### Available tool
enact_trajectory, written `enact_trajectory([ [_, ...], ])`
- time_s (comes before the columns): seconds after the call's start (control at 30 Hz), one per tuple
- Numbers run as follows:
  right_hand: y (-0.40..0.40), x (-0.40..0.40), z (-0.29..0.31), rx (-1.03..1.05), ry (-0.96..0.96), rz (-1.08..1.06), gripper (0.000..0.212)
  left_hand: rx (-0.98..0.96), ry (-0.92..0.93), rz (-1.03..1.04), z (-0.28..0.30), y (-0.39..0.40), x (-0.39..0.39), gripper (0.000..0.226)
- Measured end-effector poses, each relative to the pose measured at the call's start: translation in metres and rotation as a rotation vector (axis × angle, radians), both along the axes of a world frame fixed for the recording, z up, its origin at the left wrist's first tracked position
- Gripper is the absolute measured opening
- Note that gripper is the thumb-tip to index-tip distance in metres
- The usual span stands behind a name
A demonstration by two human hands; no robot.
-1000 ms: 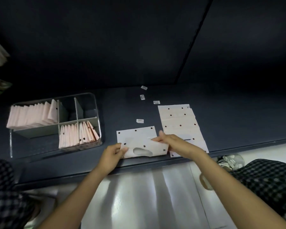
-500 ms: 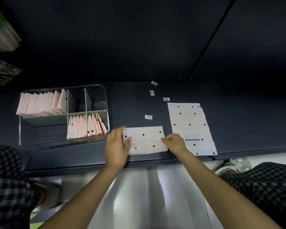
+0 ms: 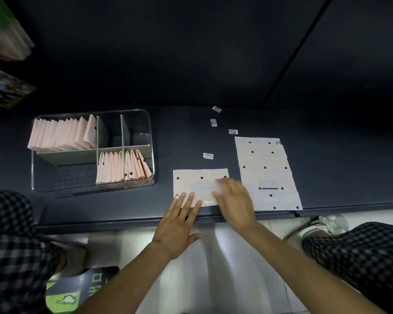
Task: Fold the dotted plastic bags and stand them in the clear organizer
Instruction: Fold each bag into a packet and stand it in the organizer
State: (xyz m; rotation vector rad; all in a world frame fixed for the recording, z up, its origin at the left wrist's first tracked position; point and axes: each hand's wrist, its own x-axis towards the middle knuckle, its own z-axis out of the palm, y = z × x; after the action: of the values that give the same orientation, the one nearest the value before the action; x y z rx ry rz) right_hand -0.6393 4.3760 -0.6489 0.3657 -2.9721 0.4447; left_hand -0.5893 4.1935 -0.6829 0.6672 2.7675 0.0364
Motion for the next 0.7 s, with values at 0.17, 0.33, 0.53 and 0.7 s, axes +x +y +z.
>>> enact_trajectory([
  [0.17,0.014,0.027,-0.015,0.276,0.095,0.439,0.05,0.02,-0.015,-0.002,-0.001,-0.004,-0.002,0.08],
  [0.33,0.061,0.019,-0.014,0.283,0.146,0.388,0.037,0.147,0.013,0.022,-0.002,-0.02,-0.002,0.07],
  [0.53,0.052,0.004,-0.009,0.13,0.122,0.369,0.015,0.416,0.077,0.173,0.01,-0.018,-0.014,0.042],
  [0.7,0.045,-0.007,-0.011,0.206,0.151,0.445,0.014,0.434,0.077,0.234,0.01,-0.016,-0.023,0.036],
])
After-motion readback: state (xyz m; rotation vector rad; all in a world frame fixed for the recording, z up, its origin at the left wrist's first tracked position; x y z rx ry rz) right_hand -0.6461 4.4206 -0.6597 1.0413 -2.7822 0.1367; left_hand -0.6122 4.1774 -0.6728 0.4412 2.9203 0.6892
